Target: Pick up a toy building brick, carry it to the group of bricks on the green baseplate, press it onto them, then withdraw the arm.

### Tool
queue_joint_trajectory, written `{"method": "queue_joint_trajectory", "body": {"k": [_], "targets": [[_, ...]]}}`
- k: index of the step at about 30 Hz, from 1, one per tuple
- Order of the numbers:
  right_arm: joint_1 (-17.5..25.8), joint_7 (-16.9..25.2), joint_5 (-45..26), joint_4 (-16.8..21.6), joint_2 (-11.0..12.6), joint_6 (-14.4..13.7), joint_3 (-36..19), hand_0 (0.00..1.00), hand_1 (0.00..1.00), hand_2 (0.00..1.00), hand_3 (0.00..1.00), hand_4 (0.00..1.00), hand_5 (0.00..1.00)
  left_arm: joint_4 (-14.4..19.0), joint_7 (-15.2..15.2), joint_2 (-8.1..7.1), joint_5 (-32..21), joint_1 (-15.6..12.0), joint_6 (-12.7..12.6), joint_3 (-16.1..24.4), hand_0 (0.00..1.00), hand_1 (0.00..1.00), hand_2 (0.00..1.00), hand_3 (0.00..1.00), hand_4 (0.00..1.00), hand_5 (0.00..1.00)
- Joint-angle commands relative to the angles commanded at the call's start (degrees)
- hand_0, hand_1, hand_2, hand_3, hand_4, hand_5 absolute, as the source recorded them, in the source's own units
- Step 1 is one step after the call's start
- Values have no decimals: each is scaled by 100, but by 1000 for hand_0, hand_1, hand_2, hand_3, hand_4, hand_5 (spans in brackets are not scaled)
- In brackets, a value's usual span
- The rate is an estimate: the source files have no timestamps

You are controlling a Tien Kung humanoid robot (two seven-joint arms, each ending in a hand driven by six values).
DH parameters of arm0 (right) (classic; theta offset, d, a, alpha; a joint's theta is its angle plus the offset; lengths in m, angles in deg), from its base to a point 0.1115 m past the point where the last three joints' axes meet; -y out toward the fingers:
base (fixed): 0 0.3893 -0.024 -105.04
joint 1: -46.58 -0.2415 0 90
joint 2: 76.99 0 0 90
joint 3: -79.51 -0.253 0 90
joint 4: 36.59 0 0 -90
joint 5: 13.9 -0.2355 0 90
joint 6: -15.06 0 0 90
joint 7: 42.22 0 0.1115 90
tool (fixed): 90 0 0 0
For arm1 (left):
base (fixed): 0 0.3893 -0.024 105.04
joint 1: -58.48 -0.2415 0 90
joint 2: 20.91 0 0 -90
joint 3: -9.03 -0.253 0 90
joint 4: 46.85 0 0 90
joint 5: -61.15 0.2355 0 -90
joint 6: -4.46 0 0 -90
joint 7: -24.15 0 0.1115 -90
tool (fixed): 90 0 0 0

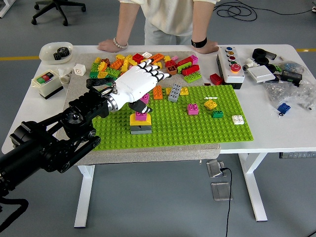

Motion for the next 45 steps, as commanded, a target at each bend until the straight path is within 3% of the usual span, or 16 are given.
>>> {"method": "queue_joint_trajectory", "body": {"k": [28,35,41,42,45], "targets": [[8,-5,-5,0,-2,2,0,745,639,684,639,844,521,219,-52,5,0,-41,104,122,998,929,875,899,998,125],[10,-7,-4,0,-1,3,-5,746,640,684,639,844,521,450,-19,-6,0,-54,183,184,998,928,874,897,998,125],[11,-6,-16,0,-2,2,-12,745,639,683,639,843,521,902,77,-37,0,-184,343,521,998,928,872,896,998,126],[11,-6,-19,0,-3,3,-13,745,641,684,639,843,521,978,97,-48,0,-209,360,605,998,916,840,801,998,365],[16,-6,-24,0,-1,1,-29,745,641,684,639,843,521,1176,166,-103,0,-314,441,869,998,916,840,801,998,365]]}}
